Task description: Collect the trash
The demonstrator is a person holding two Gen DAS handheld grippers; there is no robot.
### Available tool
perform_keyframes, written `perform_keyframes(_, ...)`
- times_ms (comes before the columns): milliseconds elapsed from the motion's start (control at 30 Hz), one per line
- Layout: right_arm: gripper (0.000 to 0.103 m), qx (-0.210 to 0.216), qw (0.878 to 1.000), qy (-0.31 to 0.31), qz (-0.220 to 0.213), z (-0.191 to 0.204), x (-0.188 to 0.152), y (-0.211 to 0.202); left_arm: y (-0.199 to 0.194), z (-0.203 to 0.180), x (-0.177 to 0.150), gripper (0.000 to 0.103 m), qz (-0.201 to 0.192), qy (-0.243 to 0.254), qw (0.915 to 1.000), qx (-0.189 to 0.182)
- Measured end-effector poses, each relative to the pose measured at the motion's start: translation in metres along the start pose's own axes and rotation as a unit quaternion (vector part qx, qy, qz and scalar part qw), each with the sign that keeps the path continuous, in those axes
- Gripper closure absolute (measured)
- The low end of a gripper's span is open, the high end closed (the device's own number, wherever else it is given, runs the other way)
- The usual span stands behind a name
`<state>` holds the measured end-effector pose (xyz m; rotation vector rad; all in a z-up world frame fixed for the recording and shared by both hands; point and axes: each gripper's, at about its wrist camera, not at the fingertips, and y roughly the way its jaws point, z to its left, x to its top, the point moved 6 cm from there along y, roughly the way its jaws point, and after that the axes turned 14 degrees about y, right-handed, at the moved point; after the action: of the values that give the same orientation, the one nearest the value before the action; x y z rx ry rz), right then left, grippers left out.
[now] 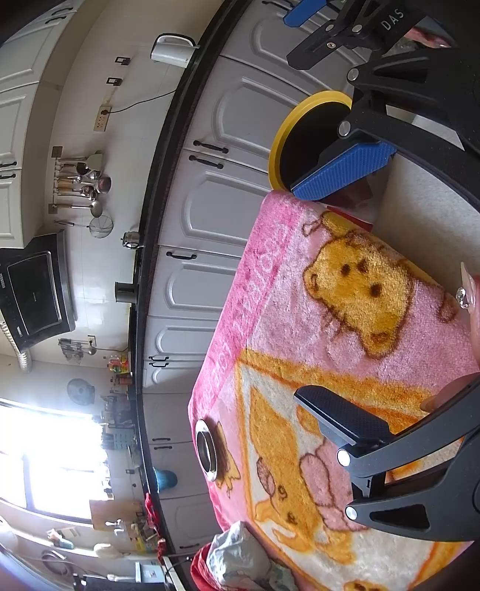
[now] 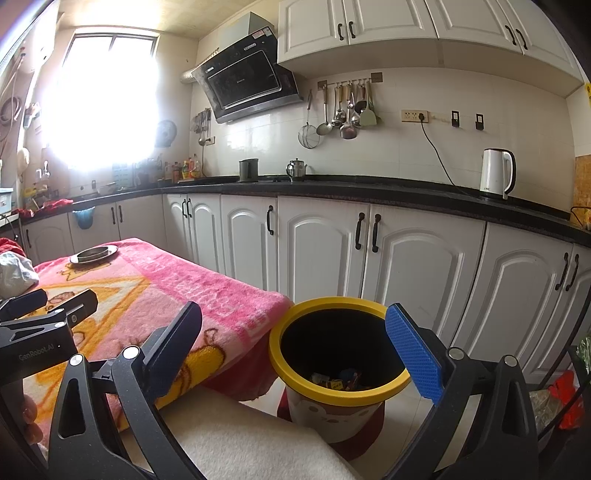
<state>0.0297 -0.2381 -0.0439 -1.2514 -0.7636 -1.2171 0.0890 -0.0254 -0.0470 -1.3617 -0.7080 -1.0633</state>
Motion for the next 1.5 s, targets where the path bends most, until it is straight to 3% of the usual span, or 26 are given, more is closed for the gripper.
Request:
perform_keyframes(1133,0.006,-0.004,1.0,0.003,0.003,-0.003,-0.008,0.001,-0.001,0.0,0.002,0.011,-0.003,0.001,1.0,0.002)
perform_keyframes(1500,0.006,-0.007,1.0,0.006,0.01,-0.008,-0.011,0.002,0.003,0.009,-0.003,0.011,0.011,-0.015,0.9997,-0.016)
